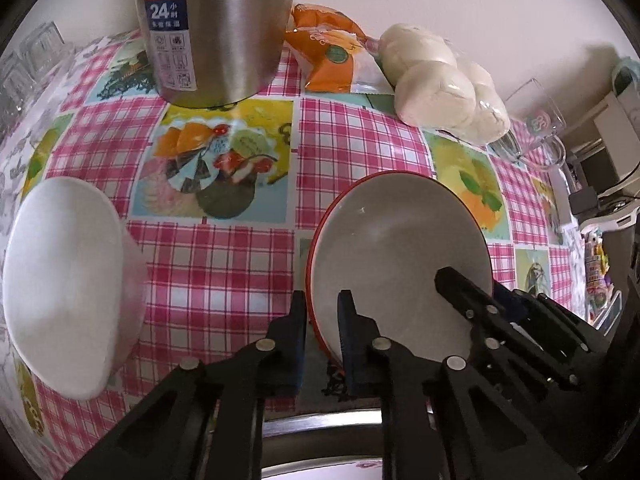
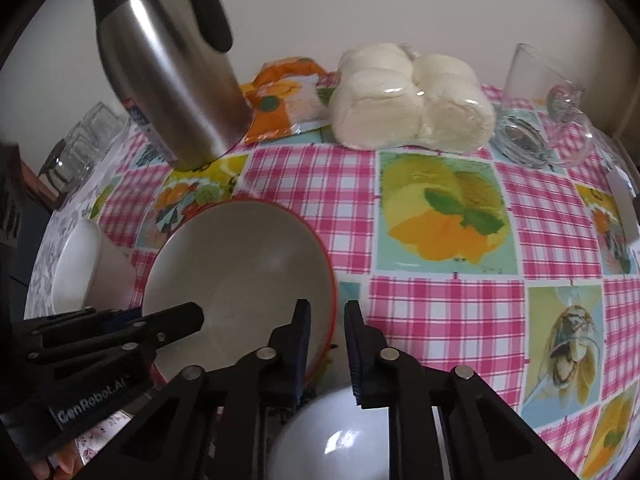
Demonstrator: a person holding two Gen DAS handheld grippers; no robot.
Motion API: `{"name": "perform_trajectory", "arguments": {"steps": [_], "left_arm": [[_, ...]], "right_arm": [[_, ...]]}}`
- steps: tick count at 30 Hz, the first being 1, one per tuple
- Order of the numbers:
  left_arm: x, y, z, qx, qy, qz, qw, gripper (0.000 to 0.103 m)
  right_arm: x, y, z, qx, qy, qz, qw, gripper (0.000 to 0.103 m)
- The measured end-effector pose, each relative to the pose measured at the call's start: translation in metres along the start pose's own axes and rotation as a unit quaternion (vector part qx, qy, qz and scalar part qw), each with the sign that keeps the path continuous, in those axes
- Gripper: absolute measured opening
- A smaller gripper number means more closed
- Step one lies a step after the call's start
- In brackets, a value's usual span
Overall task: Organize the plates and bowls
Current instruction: 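Close both tools on the red-rimmed bowl rim, then lift the red-rimmed bowl with both tools and carry it over the basin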
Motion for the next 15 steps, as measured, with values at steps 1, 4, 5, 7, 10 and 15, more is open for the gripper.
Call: {"name": "perform_trajectory", "arguments": {"steps": [1, 4, 5, 7, 10, 15], "left_arm": [[0.001, 0.000, 0.000, 0.002, -0.003, -0.002, 1.0000, 0.016], [0.001, 0.001, -0.001, 0.012, -0.007, -0.007, 0.9999, 0.014], [0.002, 0.002, -0.001, 0.017, -0.010, -0.009, 0.9998, 0.013], [0.002, 0.005, -0.002, 0.024, -0.010, -0.007, 0.9996, 0.013], [0.003, 0.014, -0.005, 0.039, -0.011, -0.008, 0.9992, 0.013], [0.009, 0.044, -0.006, 0.070, -0.015, -0.007, 0.9974, 0.013]], "right_arm": [[-0.001, -0.001, 0.000, 0.000, 0.000, -0.001, 1.000, 0.015], [-0.003, 0.000, 0.002, 0.003, -0.002, -0.001, 1.000, 0.015], [-0.003, 0.001, 0.002, 0.004, -0.006, -0.005, 1.000, 0.015], [-0.001, 0.003, 0.002, 0.008, -0.015, -0.010, 1.000, 0.014], [0.000, 0.010, 0.001, 0.018, -0.021, -0.009, 1.000, 0.013], [0.001, 0.030, -0.004, 0.041, -0.033, -0.014, 0.998, 0.013]]}}
Point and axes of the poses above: each gripper's, at about its wrist camera, not at the fingertips, and y roughly against the way its jaws point, x to its right, z to its underside, the point moved 3 cm from there along -y, roughly the way its jaws point, and after that the axes turned 7 degrees about x, right-handed, at the moved point
